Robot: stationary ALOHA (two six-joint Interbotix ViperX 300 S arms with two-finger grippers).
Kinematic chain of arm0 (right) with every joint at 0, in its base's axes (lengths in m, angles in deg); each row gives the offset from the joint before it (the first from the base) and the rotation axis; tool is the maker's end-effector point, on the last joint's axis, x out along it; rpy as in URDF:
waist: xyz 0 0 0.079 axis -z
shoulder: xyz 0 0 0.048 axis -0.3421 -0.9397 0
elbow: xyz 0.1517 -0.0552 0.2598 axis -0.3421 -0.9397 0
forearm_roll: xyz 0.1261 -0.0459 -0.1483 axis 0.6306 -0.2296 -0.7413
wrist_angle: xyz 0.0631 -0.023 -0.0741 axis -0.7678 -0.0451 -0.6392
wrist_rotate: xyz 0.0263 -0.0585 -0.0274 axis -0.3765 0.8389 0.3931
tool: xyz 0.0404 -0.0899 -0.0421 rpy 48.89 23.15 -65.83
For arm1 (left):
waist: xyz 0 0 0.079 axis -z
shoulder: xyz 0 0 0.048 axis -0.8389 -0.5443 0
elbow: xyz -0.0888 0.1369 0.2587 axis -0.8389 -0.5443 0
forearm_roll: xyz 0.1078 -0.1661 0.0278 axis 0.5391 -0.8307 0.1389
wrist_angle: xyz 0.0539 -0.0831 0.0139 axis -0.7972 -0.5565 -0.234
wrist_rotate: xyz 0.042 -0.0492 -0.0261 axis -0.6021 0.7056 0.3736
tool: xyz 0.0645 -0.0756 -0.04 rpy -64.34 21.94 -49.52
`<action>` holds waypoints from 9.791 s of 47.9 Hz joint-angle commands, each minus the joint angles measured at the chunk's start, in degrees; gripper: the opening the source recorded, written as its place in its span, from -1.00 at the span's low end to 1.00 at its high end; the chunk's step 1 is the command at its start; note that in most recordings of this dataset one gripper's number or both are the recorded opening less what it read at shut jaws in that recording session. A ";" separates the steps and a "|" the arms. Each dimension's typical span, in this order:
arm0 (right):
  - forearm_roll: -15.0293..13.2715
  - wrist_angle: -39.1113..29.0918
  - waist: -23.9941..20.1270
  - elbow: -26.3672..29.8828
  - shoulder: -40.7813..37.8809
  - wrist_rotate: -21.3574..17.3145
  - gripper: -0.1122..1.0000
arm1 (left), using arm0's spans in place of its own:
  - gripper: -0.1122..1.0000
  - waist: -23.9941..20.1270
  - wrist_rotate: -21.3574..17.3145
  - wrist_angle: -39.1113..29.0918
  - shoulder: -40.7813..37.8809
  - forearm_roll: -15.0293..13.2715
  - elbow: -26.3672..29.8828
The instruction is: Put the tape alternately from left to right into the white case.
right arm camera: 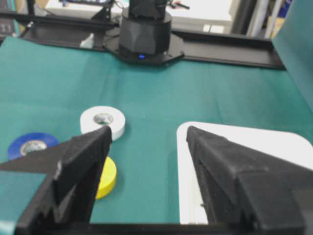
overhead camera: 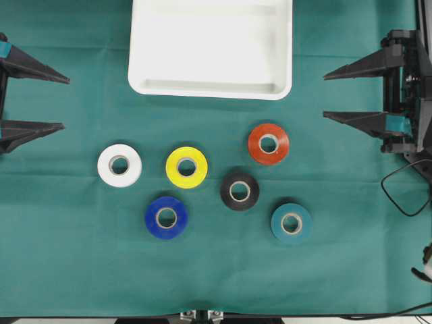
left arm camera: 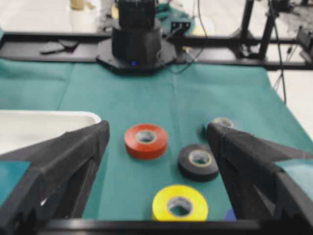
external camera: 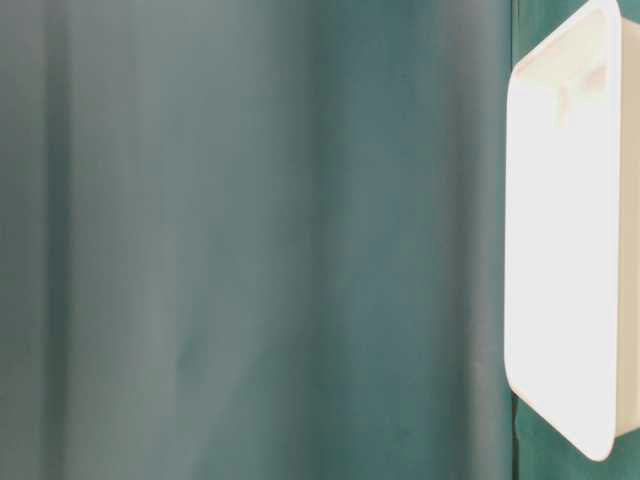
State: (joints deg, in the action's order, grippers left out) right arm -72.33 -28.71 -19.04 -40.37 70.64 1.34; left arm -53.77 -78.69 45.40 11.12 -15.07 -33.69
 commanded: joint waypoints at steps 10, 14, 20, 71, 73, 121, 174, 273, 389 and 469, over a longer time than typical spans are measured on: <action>0.26 -2.72 0.09 3.96 -3.43 -1.58 0.52 | 0.30 0.09 0.70 -4.31 -0.44 -0.26 2.11; 0.18 -3.34 0.09 4.92 -5.01 -1.58 0.52 | 0.30 -0.26 0.97 -4.92 -0.53 -0.26 2.29; 0.18 -4.04 0.18 6.33 -8.00 -1.58 0.52 | 0.30 -1.58 1.05 -5.54 -0.70 -0.26 2.29; 0.09 -14.33 1.76 14.59 -26.19 -4.31 0.52 | 0.29 -2.64 0.88 -18.54 -34.01 -0.26 16.96; 0.09 -15.03 1.76 15.03 -26.81 -4.31 0.52 | 0.29 -2.72 0.88 -18.63 -34.54 -0.18 17.31; 0.00 -17.75 1.76 17.93 -31.73 -5.27 0.51 | 0.28 -2.64 0.62 -18.63 -36.83 -0.18 18.90; 0.00 -20.74 -1.23 17.05 -31.73 -8.70 0.50 | 0.28 -2.72 0.88 -21.01 -36.83 -0.18 19.42; -0.09 -17.67 -10.99 27.07 -56.16 -16.44 0.50 | 0.27 -2.64 0.97 -21.01 -38.50 -0.18 19.34; -12.48 -30.06 23.47 28.56 -45.00 -16.08 -0.33 | 0.27 -2.64 0.88 -21.01 -38.76 -0.18 19.69; -18.02 -24.96 31.29 33.31 -53.53 -15.73 0.44 | 0.27 -2.64 0.97 -21.01 -38.76 -0.18 19.69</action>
State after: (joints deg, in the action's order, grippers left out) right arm -90.26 -53.93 12.17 -8.29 16.32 -14.22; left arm -56.32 -77.72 24.13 -28.08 -15.16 -15.41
